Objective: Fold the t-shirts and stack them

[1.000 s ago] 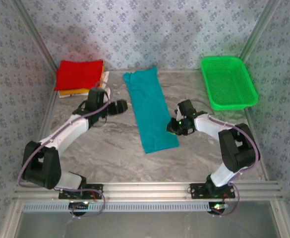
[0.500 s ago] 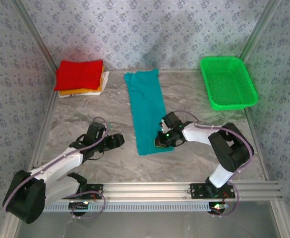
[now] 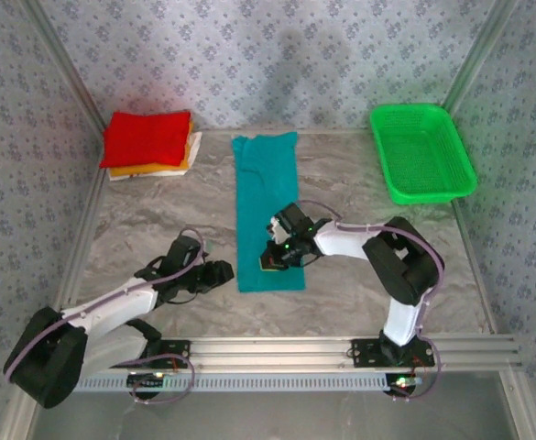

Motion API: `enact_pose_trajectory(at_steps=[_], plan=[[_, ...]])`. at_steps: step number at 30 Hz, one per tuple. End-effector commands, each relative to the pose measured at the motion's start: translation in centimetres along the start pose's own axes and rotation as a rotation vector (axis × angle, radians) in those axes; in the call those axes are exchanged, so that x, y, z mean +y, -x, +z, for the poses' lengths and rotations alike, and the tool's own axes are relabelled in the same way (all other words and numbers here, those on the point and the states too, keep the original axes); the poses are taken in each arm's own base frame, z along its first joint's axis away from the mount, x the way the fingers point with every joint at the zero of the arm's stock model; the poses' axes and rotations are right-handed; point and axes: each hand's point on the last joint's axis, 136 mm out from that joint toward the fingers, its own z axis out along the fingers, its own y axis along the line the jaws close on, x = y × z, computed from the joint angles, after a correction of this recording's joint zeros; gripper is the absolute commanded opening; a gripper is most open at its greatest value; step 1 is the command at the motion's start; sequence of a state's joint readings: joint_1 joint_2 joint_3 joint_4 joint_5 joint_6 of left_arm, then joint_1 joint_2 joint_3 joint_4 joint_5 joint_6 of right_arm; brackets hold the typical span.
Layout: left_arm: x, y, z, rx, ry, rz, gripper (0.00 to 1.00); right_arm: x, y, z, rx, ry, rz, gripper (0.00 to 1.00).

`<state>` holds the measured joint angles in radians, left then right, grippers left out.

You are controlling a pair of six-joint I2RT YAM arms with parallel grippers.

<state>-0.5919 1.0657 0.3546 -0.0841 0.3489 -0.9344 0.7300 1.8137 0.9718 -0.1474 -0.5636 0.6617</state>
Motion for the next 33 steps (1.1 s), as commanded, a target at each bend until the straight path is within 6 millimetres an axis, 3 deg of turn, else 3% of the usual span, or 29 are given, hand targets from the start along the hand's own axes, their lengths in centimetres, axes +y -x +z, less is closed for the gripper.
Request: enact_pose_trajectory(at_steps=[1,5,9,13,16,26,33], plan=[[-1.4,-1.4,-0.1,0.088,0.015,-0.014,0.49,0.1,-0.6,0.9,0.059,0.023,0.005,0.05],[-2.0,-2.8,0.7,0.143,0.041,0.002,0.51,0.9,-0.1,-0.4,0.022,0.039,-0.020,0.04],[-2.4,-2.7,2.0,0.144,0.042,-0.006,0.46,1.3,1.0,-4.1,-0.081,0.021,-0.065,0.05],[-2.9,-2.4,2.9,0.149,0.037,-0.003,0.44,-0.3,1.8,-8.2,-0.203,0.004,-0.045,0.04],[-3.0,-2.1,3.4,0.160,0.054,0.012,0.44,-1.8,1.8,-9.7,-0.231,-0.013,-0.022,0.03],[-4.2,-1.0,3.9,0.149,0.064,0.040,0.44,-3.9,0.7,-8.5,-0.233,-0.006,0.035,0.00],[-3.4,-1.2,4.1,0.156,0.099,0.039,0.32,-4.7,-0.8,-9.0,-0.242,-0.038,0.081,0.01]])
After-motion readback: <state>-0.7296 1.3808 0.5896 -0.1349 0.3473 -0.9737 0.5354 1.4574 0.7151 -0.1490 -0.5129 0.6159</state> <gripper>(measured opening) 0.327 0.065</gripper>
